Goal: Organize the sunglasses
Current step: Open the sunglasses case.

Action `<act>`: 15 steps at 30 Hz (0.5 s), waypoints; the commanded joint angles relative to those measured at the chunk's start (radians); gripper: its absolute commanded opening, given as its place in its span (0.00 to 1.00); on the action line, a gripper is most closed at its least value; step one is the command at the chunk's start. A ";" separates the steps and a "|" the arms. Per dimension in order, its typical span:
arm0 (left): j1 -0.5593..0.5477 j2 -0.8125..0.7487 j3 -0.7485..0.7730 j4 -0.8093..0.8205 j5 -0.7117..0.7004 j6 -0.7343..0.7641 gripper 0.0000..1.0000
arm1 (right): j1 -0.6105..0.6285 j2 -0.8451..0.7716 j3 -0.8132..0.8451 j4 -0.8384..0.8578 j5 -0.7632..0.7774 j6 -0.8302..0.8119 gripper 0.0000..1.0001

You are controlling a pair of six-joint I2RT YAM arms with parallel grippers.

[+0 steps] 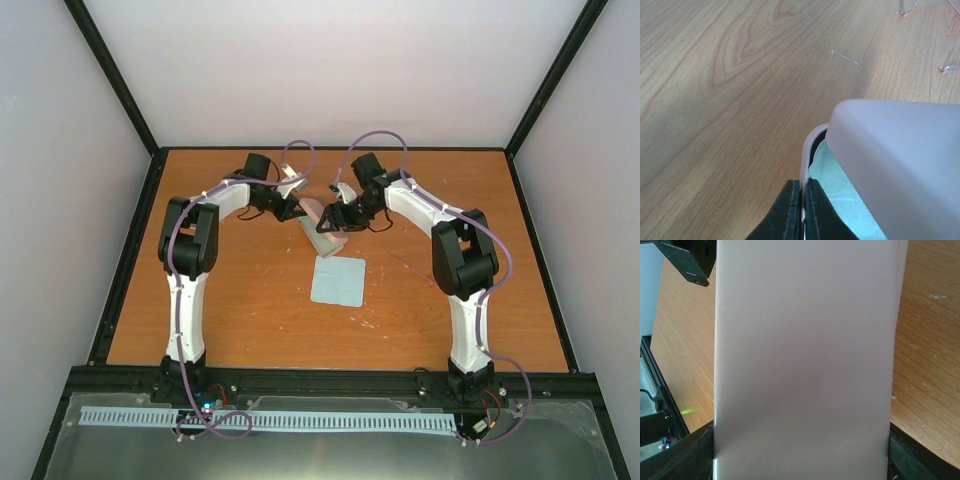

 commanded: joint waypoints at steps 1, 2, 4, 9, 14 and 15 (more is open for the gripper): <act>-0.005 0.014 0.036 0.008 -0.054 0.014 0.00 | 0.026 -0.109 0.030 0.104 -0.241 -0.051 0.15; -0.004 0.014 0.036 0.001 -0.053 0.020 0.00 | 0.024 -0.107 0.032 0.105 -0.243 -0.051 0.15; -0.005 0.012 0.034 -0.010 -0.051 0.027 0.00 | 0.018 -0.106 0.035 0.108 -0.244 -0.051 0.15; -0.005 -0.002 0.039 -0.025 -0.048 0.010 0.00 | -0.009 -0.093 0.022 0.152 -0.252 -0.015 0.15; -0.004 -0.037 0.022 -0.012 -0.051 -0.008 0.00 | -0.071 -0.091 -0.066 0.311 -0.358 0.099 0.15; -0.003 -0.040 0.022 -0.011 -0.051 -0.009 0.00 | -0.081 -0.088 -0.080 0.333 -0.384 0.114 0.15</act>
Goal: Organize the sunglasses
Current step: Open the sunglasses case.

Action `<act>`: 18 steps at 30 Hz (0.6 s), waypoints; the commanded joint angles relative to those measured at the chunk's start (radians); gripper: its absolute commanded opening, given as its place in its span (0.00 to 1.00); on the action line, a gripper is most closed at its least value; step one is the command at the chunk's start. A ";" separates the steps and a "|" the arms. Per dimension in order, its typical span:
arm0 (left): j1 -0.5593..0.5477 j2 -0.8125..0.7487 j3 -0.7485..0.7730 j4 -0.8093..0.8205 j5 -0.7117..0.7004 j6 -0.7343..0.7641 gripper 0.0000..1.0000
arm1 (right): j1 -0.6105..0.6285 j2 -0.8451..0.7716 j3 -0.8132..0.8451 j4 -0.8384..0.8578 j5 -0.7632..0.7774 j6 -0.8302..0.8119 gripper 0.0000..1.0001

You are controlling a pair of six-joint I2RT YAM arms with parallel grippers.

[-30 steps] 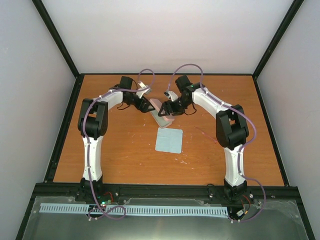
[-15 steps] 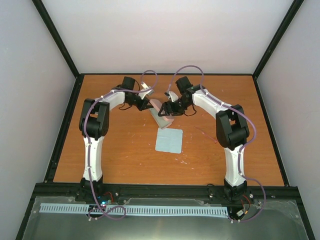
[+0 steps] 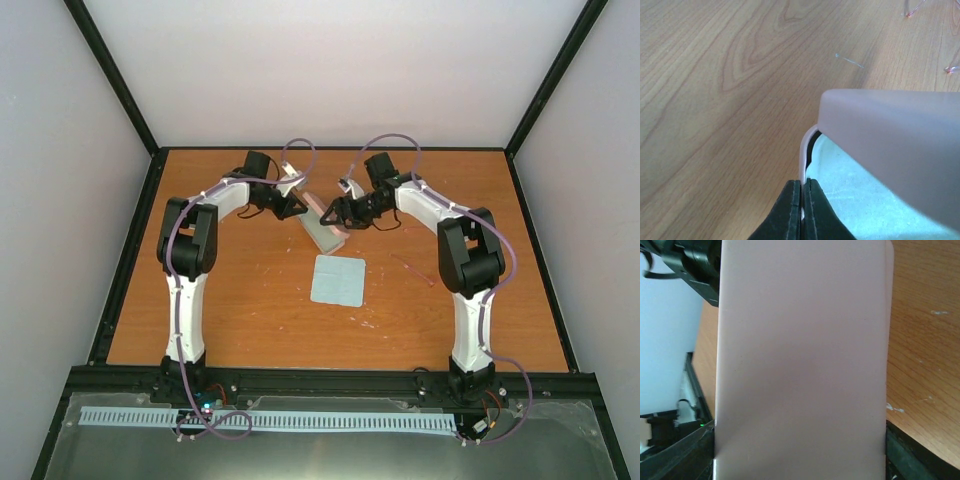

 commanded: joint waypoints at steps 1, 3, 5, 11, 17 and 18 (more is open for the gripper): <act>-0.002 -0.031 0.012 0.000 -0.038 -0.025 0.00 | -0.035 -0.080 -0.034 0.240 -0.285 0.061 0.15; -0.001 -0.036 0.009 0.000 -0.036 -0.029 0.00 | -0.047 -0.068 -0.034 0.248 -0.325 0.063 0.15; -0.001 -0.038 0.012 0.001 -0.031 -0.032 0.00 | -0.057 -0.048 -0.023 0.247 -0.375 0.067 0.15; 0.000 -0.054 0.017 -0.003 -0.030 -0.045 0.00 | -0.092 0.060 0.030 0.221 -0.468 0.078 0.19; 0.002 -0.071 0.031 -0.021 -0.046 -0.052 0.00 | -0.116 0.206 0.187 -0.006 -0.489 -0.041 0.22; 0.002 -0.071 0.032 -0.021 -0.045 -0.052 0.00 | -0.117 0.221 0.208 -0.032 -0.487 -0.052 0.24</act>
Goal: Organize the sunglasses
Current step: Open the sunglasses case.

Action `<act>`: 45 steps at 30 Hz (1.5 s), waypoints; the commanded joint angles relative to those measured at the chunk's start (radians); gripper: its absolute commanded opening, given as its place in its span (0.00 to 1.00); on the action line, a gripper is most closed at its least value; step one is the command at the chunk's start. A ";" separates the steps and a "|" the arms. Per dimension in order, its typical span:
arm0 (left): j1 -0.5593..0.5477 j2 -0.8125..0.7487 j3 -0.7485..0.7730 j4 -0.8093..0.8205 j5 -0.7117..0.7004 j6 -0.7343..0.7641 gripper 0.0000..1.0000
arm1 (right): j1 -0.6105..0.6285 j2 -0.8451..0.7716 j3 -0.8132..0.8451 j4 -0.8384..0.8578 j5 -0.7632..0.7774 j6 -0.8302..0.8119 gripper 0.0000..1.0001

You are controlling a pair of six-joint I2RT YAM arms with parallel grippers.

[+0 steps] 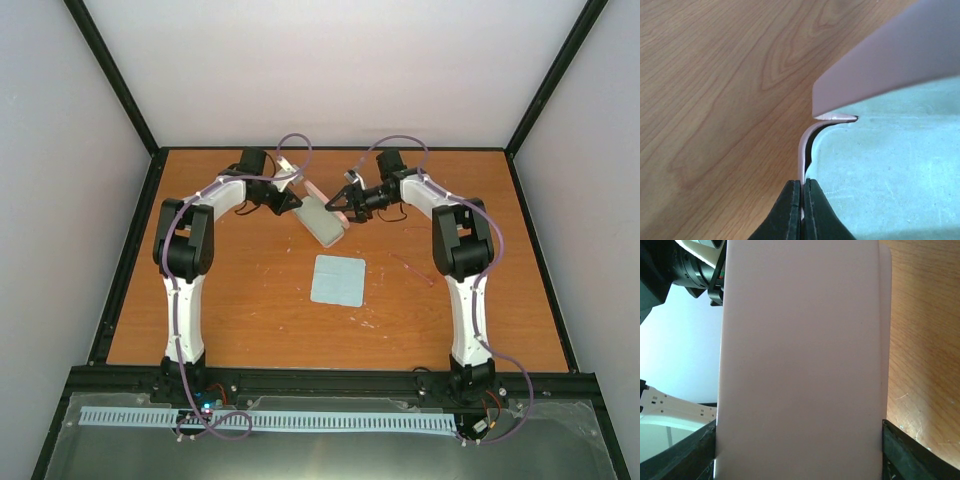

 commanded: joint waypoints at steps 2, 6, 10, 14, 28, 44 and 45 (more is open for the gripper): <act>-0.005 -0.031 0.034 -0.039 0.030 -0.016 0.00 | -0.008 0.075 0.128 -0.120 -0.094 -0.110 0.30; -0.004 -0.034 0.043 -0.053 0.028 -0.019 0.00 | -0.023 0.098 0.156 -0.157 -0.057 -0.120 0.46; 0.000 -0.041 0.045 -0.073 0.024 -0.018 0.00 | -0.042 0.118 0.172 -0.173 -0.002 -0.115 0.55; 0.006 -0.050 0.043 -0.087 0.018 -0.017 0.00 | -0.051 0.139 0.199 -0.199 0.051 -0.114 0.63; 0.008 -0.069 0.042 -0.099 -0.063 -0.033 0.00 | -0.090 0.151 0.281 -0.331 0.293 -0.184 0.76; 0.010 -0.052 0.014 -0.014 -0.121 -0.147 0.00 | -0.097 -0.040 0.187 -0.252 0.521 -0.144 0.80; 0.010 -0.040 0.022 -0.009 -0.137 -0.166 0.00 | -0.098 -0.073 0.174 -0.250 0.537 -0.142 0.80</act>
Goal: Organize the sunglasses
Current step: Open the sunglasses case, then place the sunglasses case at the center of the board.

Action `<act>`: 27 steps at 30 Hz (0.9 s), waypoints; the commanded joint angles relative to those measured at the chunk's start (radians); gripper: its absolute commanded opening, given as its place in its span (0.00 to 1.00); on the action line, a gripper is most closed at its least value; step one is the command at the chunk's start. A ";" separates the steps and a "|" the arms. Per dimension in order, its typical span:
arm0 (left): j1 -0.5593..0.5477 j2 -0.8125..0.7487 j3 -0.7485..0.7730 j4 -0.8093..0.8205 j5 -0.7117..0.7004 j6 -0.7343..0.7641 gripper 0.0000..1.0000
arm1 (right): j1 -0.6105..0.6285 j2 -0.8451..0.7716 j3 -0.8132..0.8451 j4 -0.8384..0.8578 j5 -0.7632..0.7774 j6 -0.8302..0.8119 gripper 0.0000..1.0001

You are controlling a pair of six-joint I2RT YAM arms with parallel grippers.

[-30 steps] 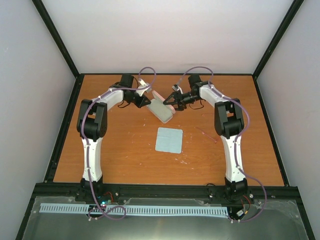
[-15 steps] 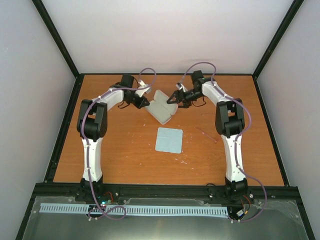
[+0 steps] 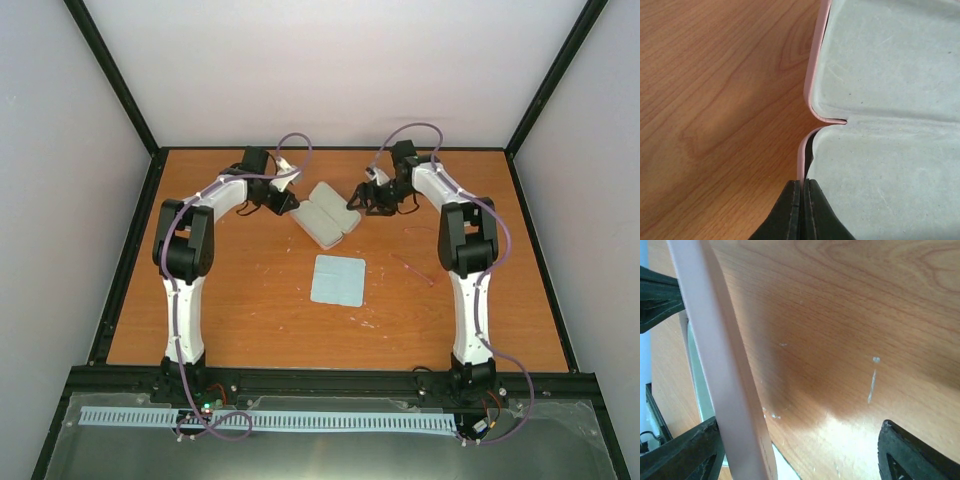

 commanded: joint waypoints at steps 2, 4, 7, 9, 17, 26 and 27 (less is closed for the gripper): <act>0.005 0.006 0.052 0.047 -0.039 -0.111 0.00 | -0.026 -0.223 -0.078 0.072 0.116 0.023 0.84; 0.005 0.037 0.085 0.043 -0.067 -0.139 0.00 | -0.029 -0.304 -0.145 0.105 0.144 0.038 0.84; 0.003 0.093 0.154 0.013 -0.103 -0.174 0.00 | -0.028 -0.381 -0.254 0.138 0.182 0.074 0.83; -0.002 0.128 0.198 -0.006 -0.126 -0.194 0.00 | -0.020 -0.416 -0.341 0.165 0.189 0.116 0.75; -0.039 0.202 0.279 -0.053 -0.204 -0.216 0.00 | 0.121 -0.321 -0.408 0.155 0.332 0.224 0.03; -0.048 0.195 0.214 -0.047 -0.240 -0.206 0.01 | 0.187 -0.153 -0.271 0.162 0.434 0.312 0.03; -0.050 0.195 0.205 -0.049 -0.241 -0.205 0.01 | 0.187 -0.134 -0.259 0.160 0.446 0.320 0.03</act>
